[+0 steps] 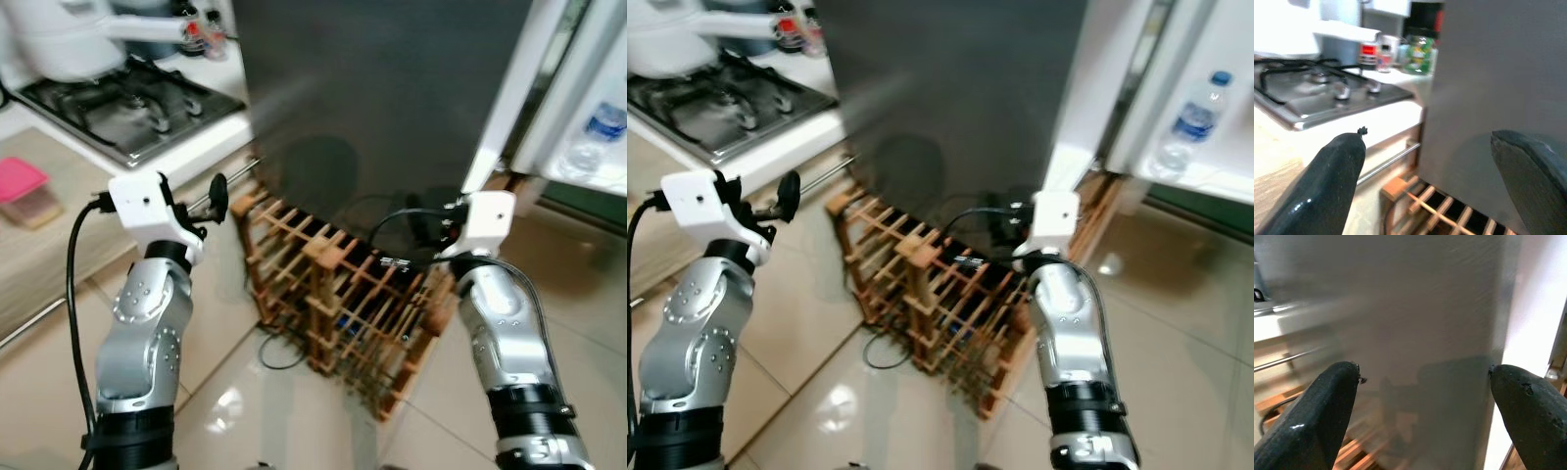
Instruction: Restocking fridge
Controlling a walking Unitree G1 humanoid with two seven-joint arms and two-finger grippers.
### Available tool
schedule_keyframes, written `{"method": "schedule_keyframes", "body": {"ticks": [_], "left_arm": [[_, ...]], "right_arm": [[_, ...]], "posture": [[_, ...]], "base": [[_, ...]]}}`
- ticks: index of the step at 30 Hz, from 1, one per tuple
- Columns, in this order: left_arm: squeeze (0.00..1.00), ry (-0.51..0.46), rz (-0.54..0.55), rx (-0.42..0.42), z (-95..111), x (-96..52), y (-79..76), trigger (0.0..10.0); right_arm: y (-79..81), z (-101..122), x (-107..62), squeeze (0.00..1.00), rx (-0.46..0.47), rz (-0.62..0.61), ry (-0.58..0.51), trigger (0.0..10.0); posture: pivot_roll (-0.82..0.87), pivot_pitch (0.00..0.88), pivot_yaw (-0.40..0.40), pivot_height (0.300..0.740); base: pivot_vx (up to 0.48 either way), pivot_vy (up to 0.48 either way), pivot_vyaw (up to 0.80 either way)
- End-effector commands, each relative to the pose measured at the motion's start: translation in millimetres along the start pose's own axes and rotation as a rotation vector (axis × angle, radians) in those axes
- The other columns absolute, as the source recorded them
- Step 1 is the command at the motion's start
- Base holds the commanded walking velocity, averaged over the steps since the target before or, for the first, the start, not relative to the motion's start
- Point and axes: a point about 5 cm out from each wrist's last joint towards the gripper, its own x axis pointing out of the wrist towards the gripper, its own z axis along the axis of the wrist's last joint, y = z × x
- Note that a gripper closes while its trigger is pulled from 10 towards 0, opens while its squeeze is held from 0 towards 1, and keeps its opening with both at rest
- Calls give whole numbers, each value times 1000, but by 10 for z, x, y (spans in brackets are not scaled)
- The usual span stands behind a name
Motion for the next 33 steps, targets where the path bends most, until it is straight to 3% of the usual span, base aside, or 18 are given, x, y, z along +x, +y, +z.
{"method": "schedule_keyframes", "body": {"ticks": [1,5,15,19,33], "left_arm": [[0,-7,6,22,24,4,9,10000],[0,2,31,54,-1,11,42,10000],[0,52,54,36,-73,-17,50,10000],[0,81,69,55,-124,11,-13,10000],[0,62,111,79,-98,28,3,10000]], "right_arm": [[166,38,27,200,21,65,-24,10000],[195,21,15,204,28,71,-25,10000],[246,-1,-12,212,33,88,-21,10000],[284,29,26,212,30,100,-26,10000],[309,49,46,220,25,126,-25,10000]], "posture": [[-17,0,44,740],[-17,0,47,740],[-14,0,46,740],[-17,0,45,740],[-19,0,33,740]], "base": [[0,0,606],[0,0,606],[0,-51,605],[0,-480,587],[0,-480,560]]}}
